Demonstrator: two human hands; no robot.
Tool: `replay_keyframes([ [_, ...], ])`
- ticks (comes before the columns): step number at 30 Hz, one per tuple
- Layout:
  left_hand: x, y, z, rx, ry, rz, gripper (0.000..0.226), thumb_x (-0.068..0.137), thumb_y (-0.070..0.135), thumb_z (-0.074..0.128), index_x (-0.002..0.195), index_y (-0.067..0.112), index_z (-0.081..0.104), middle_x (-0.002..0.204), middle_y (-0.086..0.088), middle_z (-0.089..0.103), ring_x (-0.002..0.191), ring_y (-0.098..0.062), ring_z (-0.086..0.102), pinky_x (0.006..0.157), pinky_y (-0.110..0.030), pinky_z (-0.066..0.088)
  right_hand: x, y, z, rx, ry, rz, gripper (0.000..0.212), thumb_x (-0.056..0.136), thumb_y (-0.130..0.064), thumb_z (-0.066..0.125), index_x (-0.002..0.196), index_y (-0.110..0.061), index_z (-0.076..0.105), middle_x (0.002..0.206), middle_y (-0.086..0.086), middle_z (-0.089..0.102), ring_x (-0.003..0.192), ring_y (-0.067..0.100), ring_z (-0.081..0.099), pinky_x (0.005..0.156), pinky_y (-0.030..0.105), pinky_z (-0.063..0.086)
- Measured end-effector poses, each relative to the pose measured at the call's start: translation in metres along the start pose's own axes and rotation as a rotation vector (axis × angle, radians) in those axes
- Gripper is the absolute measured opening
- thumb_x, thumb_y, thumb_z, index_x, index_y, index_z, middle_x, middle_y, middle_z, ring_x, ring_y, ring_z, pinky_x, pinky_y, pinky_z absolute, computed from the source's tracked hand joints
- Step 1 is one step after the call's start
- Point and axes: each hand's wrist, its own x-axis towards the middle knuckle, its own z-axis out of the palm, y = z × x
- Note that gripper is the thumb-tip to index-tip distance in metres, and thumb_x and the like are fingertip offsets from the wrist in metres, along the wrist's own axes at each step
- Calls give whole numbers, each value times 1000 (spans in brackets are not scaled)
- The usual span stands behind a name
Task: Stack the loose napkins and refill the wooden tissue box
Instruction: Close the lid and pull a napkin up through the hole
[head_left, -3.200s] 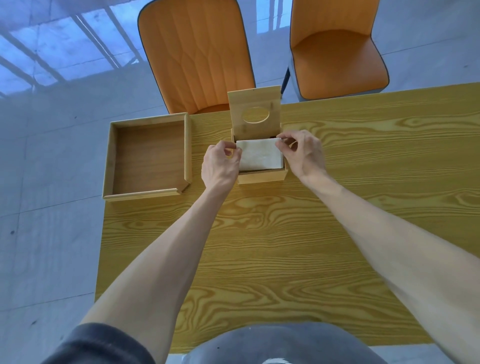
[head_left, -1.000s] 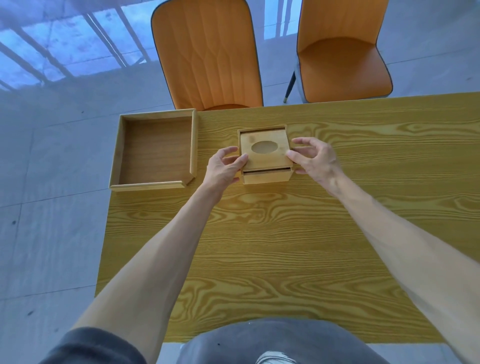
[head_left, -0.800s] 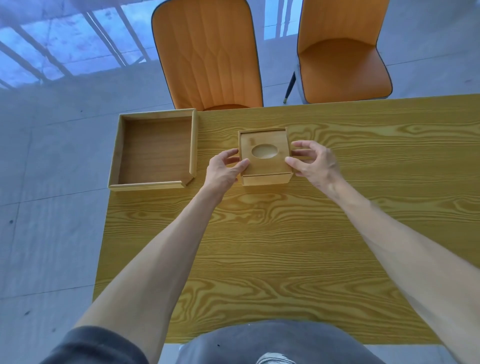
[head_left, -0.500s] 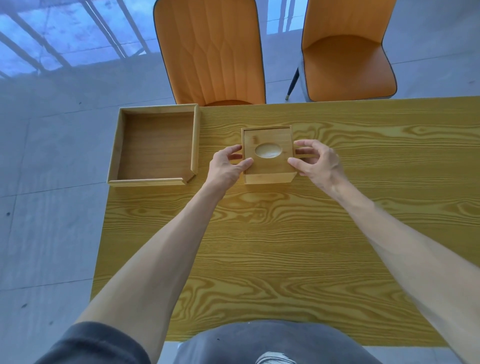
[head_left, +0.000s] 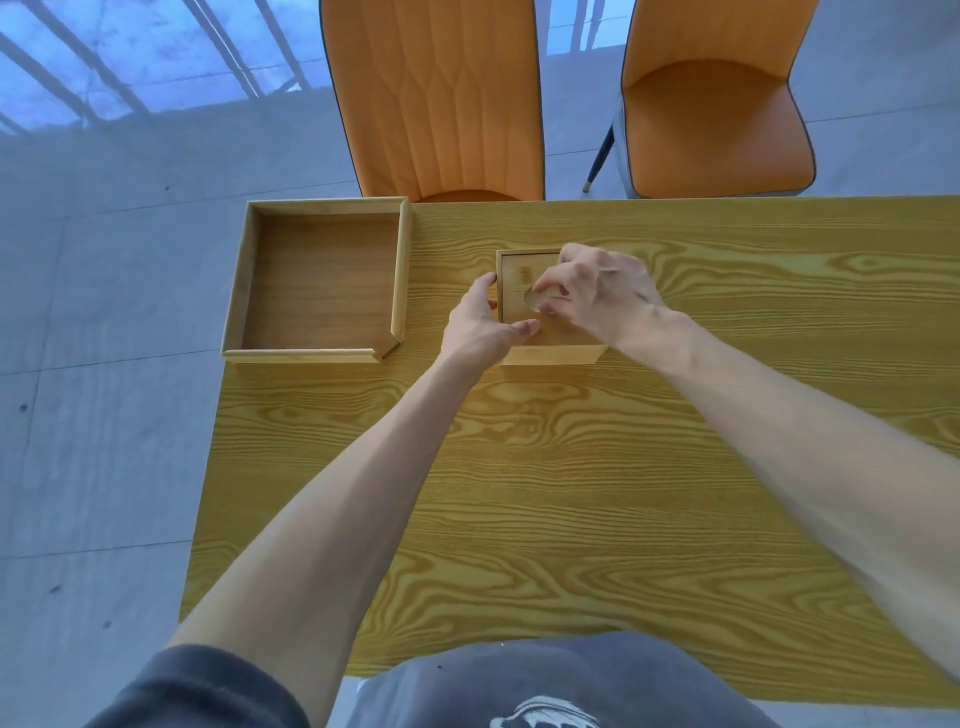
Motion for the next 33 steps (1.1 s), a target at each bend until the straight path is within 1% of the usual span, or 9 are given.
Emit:
replay_keyframes([
  [4,-2,-1,1,-8,8,-3,88,79,29,81,152,29,32,142,-4,52,116,-25,60,96,-47,54,11,-5,-2,-45,-86,-5,30,98,-46,52,113,-29,72,113,-1,61,104,21,64,91,33,51],
  [12,-5,0,1,-10,20,-7,87,79,28,81,151,29,31,141,-3,52,114,-24,61,95,-47,54,17,-5,2,-185,-110,-119,27,101,-28,51,108,-12,72,106,5,66,90,27,67,75,36,56],
  [15,-6,0,1,-19,17,-10,87,80,28,80,151,31,31,142,-3,52,115,-23,60,95,-46,54,19,-1,6,-180,-121,-131,33,100,-31,45,101,-8,68,95,7,65,82,29,65,61,31,44],
  [17,-7,1,0,-17,18,-7,86,81,29,80,151,31,31,143,-2,51,114,-22,59,94,-46,54,17,2,6,-152,-114,-144,33,98,-32,45,99,-7,67,91,8,63,76,29,63,58,30,39],
  [20,-8,1,0,-12,14,0,85,82,28,79,151,31,31,142,-2,51,113,-21,59,95,-45,54,5,3,5,-104,-30,-186,25,99,-25,56,106,-6,70,98,10,61,80,30,64,62,35,51],
  [25,-9,0,1,-32,13,0,84,82,26,79,152,29,31,140,-2,52,112,-23,61,97,-45,53,-8,9,15,68,153,-65,20,99,-22,57,106,-5,65,105,10,58,79,27,66,65,40,60],
  [28,-9,0,1,-28,13,-6,85,82,27,79,152,30,31,140,-3,51,115,-21,58,99,-44,51,-13,14,22,204,232,16,19,100,-21,55,106,-4,64,103,10,55,73,21,61,66,33,55],
  [30,-10,0,1,-23,14,-2,85,82,28,79,152,29,30,141,-2,50,112,-18,54,101,-44,50,-18,15,24,282,260,58,19,100,-20,56,107,-4,64,102,8,53,75,16,55,70,27,49],
  [33,-10,0,1,-27,14,0,84,83,27,79,152,29,30,139,-2,50,112,-18,54,100,-44,50,-21,17,27,335,270,88,22,99,-22,57,110,-4,64,103,8,53,77,13,54,74,26,48],
])
